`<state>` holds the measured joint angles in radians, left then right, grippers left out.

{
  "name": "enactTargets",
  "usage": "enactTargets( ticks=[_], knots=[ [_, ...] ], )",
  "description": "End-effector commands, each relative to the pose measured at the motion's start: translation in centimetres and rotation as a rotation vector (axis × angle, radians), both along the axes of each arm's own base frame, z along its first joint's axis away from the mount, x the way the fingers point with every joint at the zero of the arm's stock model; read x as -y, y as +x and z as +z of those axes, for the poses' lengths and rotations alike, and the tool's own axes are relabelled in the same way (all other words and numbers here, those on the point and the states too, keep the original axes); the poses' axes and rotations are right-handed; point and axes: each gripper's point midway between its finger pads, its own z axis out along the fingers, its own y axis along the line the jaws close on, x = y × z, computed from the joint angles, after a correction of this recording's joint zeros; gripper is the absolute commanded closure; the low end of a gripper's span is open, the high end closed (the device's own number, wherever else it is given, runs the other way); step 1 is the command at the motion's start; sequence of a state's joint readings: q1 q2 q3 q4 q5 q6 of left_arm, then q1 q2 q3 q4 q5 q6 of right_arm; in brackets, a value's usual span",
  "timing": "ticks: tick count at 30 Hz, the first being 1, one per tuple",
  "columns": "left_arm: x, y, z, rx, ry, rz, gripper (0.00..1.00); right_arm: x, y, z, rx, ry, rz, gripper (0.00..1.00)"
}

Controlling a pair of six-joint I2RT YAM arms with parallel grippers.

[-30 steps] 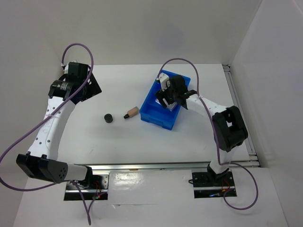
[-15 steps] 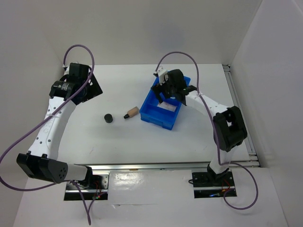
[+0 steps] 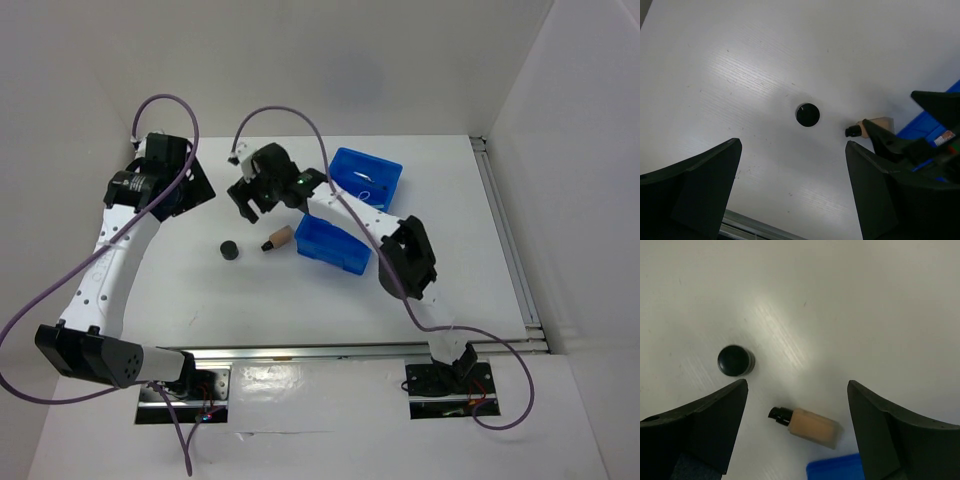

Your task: Organize the makeup

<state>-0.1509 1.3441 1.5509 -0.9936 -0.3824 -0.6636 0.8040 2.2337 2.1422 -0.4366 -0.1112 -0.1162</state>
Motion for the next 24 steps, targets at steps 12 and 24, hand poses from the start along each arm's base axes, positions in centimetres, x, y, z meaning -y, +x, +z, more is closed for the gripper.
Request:
enactTargets(
  ticks=[12, 24],
  knots=[
    [-1.8, -0.5, 4.4, 0.115, 0.009, 0.1, 0.01, -5.4, -7.3, -9.8, -0.223, -0.049, 0.199, 0.01],
    [-1.5, -0.2, 3.8, 0.102, 0.006, 0.083, 0.01, -8.8, -7.2, -14.2, -0.194, -0.031, 0.136, 0.0]
  ],
)
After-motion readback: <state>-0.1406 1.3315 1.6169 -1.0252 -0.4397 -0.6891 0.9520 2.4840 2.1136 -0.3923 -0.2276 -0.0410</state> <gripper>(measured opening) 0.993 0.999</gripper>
